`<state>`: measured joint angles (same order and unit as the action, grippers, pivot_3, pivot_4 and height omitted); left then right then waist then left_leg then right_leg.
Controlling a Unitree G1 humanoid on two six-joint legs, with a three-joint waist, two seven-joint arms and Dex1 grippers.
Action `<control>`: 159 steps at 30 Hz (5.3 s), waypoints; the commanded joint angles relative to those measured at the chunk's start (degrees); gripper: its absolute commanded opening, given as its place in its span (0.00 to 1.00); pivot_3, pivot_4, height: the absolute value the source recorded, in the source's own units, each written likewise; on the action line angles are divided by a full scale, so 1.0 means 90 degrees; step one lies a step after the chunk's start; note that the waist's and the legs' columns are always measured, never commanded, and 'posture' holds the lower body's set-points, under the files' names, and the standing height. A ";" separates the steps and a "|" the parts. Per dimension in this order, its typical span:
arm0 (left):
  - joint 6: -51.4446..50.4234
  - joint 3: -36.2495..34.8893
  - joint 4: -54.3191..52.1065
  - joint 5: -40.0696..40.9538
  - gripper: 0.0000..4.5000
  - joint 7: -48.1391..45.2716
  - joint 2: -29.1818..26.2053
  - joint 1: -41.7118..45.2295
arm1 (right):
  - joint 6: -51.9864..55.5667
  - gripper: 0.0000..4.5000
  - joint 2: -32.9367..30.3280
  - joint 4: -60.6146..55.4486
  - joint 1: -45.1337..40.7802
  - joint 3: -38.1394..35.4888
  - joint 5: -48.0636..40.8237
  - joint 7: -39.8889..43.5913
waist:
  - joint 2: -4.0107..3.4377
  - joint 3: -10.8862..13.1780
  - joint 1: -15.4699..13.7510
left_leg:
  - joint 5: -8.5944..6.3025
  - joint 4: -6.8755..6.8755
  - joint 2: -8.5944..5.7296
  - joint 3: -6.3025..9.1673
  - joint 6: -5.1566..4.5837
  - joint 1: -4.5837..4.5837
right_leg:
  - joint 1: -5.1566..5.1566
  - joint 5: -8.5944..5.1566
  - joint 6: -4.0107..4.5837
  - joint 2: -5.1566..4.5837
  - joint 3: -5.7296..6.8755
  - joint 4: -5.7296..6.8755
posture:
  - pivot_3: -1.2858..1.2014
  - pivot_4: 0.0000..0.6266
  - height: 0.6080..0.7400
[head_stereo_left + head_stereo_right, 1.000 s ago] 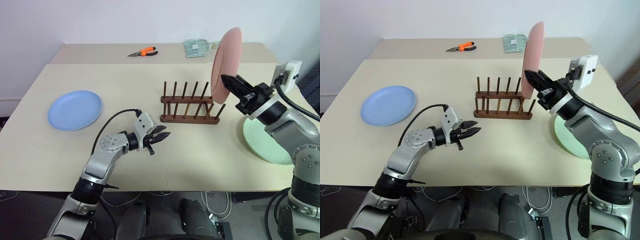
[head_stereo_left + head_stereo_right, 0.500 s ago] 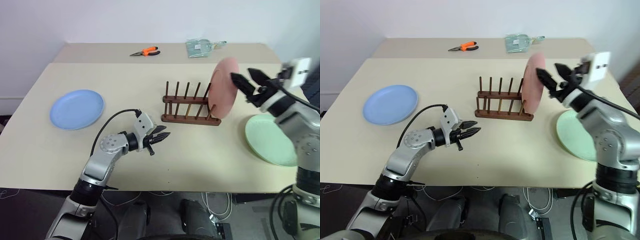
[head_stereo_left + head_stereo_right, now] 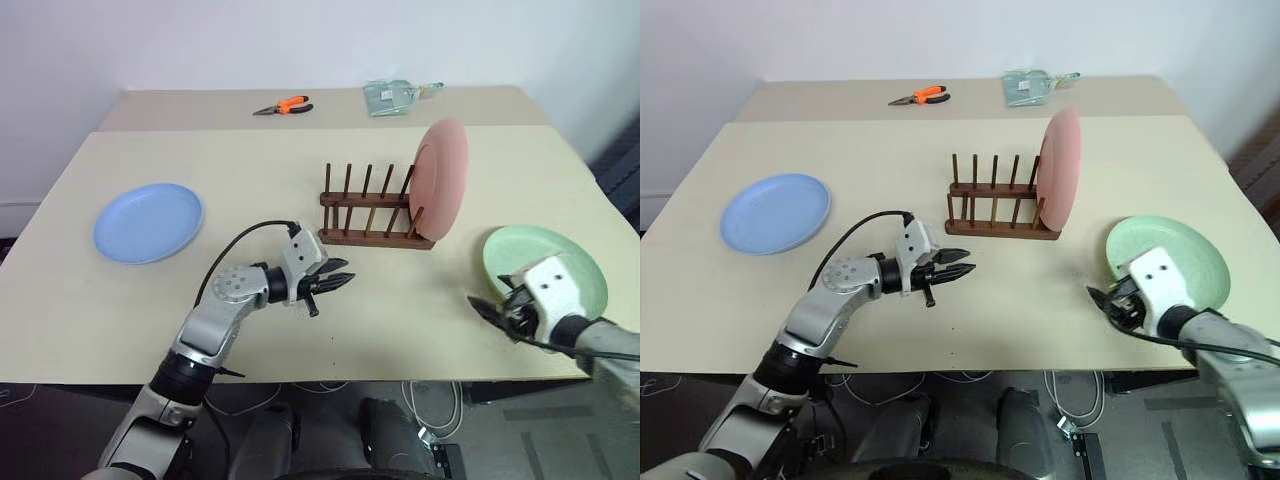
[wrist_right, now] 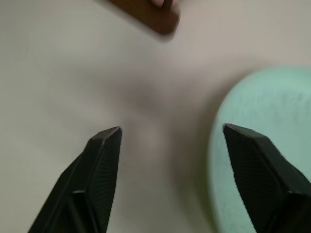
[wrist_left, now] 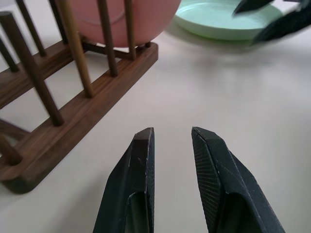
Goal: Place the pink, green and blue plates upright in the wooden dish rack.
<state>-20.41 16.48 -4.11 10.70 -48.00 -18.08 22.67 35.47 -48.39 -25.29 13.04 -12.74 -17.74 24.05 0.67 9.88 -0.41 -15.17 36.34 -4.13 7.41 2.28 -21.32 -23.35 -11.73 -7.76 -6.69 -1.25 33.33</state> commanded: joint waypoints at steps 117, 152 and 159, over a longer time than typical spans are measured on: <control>-0.3317 -0.4541 -0.1678 0.4603 0.16 0.5662 0.0223 0.2057 | -0.4938 0.22 0.2436 0.3233 -0.6761 0.4009 0.4604 0.0133 | 0.0095 0.0019 0.0148 | 0.0020 -0.0032 -0.0006 0.0043 0.0039 -0.0009 | -0.0033 0.0029 -0.0008 0.0013 0.0015 0.0016 | 0.52 0.24 1.00; 0.0082 -0.1670 -0.1363 0.1313 0.91 0.1897 -0.0823 -0.1631 | 0.1937 0.00 0.6210 -0.0489 -0.5816 -0.0276 -0.4503 -0.4204 | 0.0054 0.0025 0.0154 | 0.0021 -0.0054 0.0004 0.0049 0.0038 -0.0018 | -0.0074 0.0032 0.0026 0.0027 0.0004 0.0044 | 0.52 0.24 1.00; 0.0061 -0.1396 -0.1535 0.1213 0.91 0.1560 -0.0900 -0.1710 | 0.1929 0.00 0.6039 0.0038 -0.6234 -0.0564 -0.5661 -0.5349 | 0.0050 0.0026 0.0161 | 0.0021 -0.0054 0.0004 0.0049 0.0037 -0.0018 | -0.0073 0.0030 0.0030 0.0026 0.0003 0.0043 | 0.52 0.24 1.00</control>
<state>-19.90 3.83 -15.03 21.88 -33.47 -25.80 7.16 53.36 6.22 -24.27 -40.95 -17.45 -65.45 -22.35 1.12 10.11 1.04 -14.99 35.85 -4.10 7.84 2.62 -21.48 -24.00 -11.46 -7.48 -6.45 -1.22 33.72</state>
